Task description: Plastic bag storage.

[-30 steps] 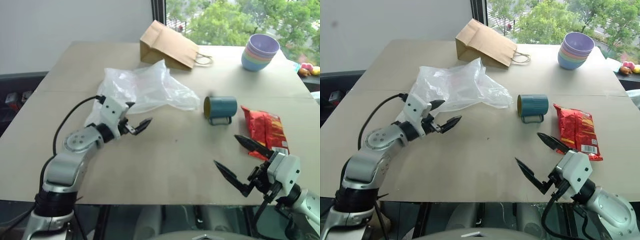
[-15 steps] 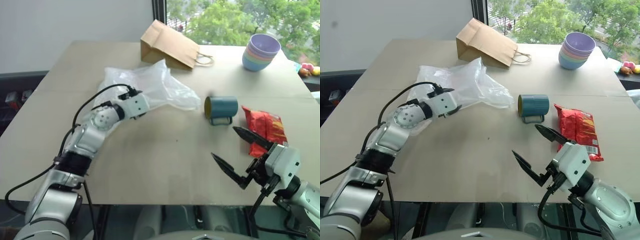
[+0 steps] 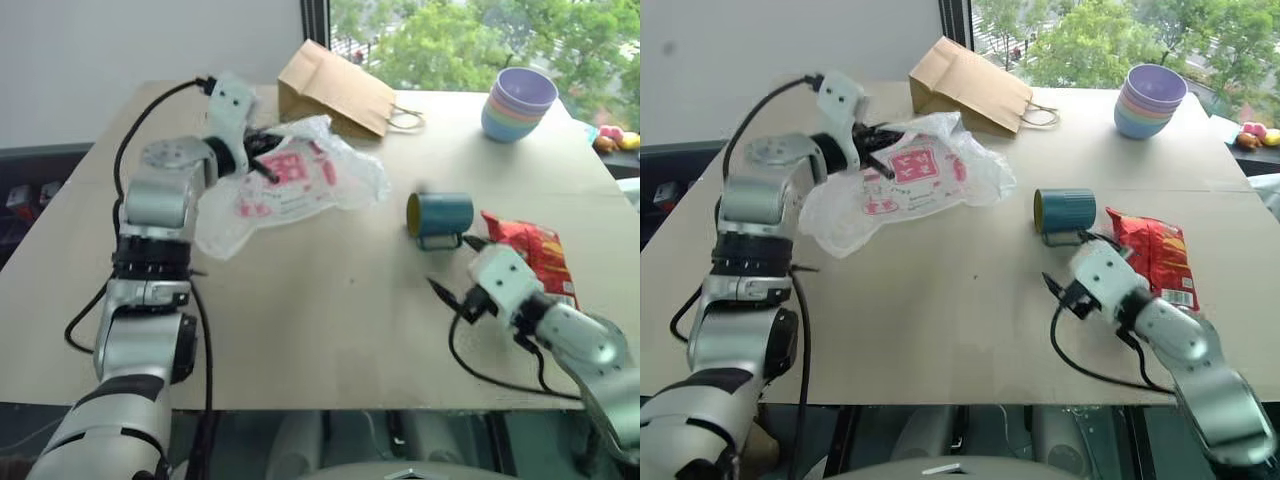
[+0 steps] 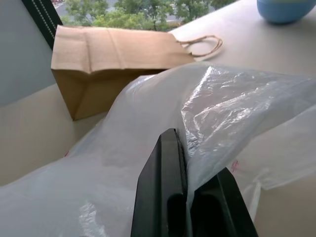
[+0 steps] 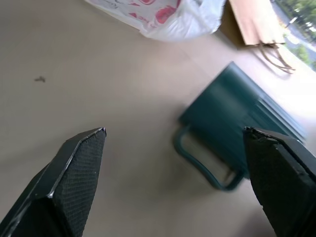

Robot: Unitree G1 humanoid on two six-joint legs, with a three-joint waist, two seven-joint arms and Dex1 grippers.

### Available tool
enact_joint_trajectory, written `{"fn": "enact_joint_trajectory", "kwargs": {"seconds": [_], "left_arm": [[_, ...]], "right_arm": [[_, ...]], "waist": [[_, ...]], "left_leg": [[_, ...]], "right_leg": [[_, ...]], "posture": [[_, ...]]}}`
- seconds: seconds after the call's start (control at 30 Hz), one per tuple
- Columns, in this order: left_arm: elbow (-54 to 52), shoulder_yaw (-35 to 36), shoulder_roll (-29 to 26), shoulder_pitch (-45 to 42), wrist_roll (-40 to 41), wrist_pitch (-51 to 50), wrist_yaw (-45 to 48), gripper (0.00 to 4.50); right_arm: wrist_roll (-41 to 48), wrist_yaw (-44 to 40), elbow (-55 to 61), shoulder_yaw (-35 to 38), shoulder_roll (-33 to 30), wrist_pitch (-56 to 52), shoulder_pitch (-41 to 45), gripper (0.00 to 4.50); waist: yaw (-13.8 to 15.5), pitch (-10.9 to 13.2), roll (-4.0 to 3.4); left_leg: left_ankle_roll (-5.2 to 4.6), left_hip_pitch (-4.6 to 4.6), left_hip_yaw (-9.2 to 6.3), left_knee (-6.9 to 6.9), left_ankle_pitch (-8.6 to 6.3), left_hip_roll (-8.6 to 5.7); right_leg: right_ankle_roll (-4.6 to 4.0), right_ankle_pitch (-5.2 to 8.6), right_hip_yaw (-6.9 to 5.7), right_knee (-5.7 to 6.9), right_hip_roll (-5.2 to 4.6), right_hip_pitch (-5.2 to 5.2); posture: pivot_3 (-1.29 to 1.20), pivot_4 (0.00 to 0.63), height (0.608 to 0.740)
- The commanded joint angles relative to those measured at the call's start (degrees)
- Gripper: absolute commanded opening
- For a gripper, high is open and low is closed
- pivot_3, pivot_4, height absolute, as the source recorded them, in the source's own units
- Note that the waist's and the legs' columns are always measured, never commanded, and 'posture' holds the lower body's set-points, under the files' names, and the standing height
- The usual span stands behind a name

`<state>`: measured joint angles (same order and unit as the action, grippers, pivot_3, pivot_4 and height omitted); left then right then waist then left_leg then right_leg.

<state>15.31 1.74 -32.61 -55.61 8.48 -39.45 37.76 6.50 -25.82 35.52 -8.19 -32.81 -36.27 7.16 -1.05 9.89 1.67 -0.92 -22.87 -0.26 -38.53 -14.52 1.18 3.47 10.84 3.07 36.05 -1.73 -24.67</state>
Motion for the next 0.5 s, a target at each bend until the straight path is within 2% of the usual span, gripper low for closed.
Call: {"fn": "enact_joint_trajectory", "kwargs": {"seconds": [0.03,0.17,0.27,0.5], "left_arm": [[-4.9,-0.1,0.0,-2.1,-0.5,-6.0,-3.2,0.08],[-9.1,-1.2,-0.2,-1.8,-0.7,-6.8,-3.7,0.08],[-13.3,-1.5,0.3,-0.7,-0.7,-9.1,-5.5,0.08],[-16.6,-1.1,-0.1,0.6,-0.4,-11.7,-7.3,0.08]], "right_arm": [[-0.4,2.1,-6.4,-3.4,4.9,-8.3,8.2,4.50],[-0.8,4.8,-14.2,-3.9,10.4,-14.1,15.4,4.50],[-3.3,5.8,-21.3,-5.5,11.3,-14.3,19.5,4.50],[-7.4,4.1,-27.4,-9.1,8.8,-12.6,24.3,4.50]], "waist": [[0.0,0.0,-0.03],[0.2,0.0,-0.03],[0.3,0.0,-0.03],[0.0,0.0,-0.04]], "left_leg": [[0.00,-0.02,-0.03,0.01,0.00,0.00],[0.01,-0.14,-0.06,0.03,0.00,-0.01],[0.01,-0.20,-0.06,0.04,0.00,-0.10],[0.01,-0.17,-0.07,0.08,0.00,-0.15]], "right_leg": [[-0.03,-0.02,0.00,0.05,0.01,-0.02],[-0.25,-0.14,-0.03,0.07,-0.02,-0.12],[-0.24,-0.15,-0.04,0.00,-0.13,-0.12],[-0.23,-0.16,-0.04,-0.01,-0.17,-0.12]], "posture": [[0.00,0.150,0.740],[0.00,0.150,0.740],[0.00,0.150,0.740],[0.00,0.150,0.740]]}}
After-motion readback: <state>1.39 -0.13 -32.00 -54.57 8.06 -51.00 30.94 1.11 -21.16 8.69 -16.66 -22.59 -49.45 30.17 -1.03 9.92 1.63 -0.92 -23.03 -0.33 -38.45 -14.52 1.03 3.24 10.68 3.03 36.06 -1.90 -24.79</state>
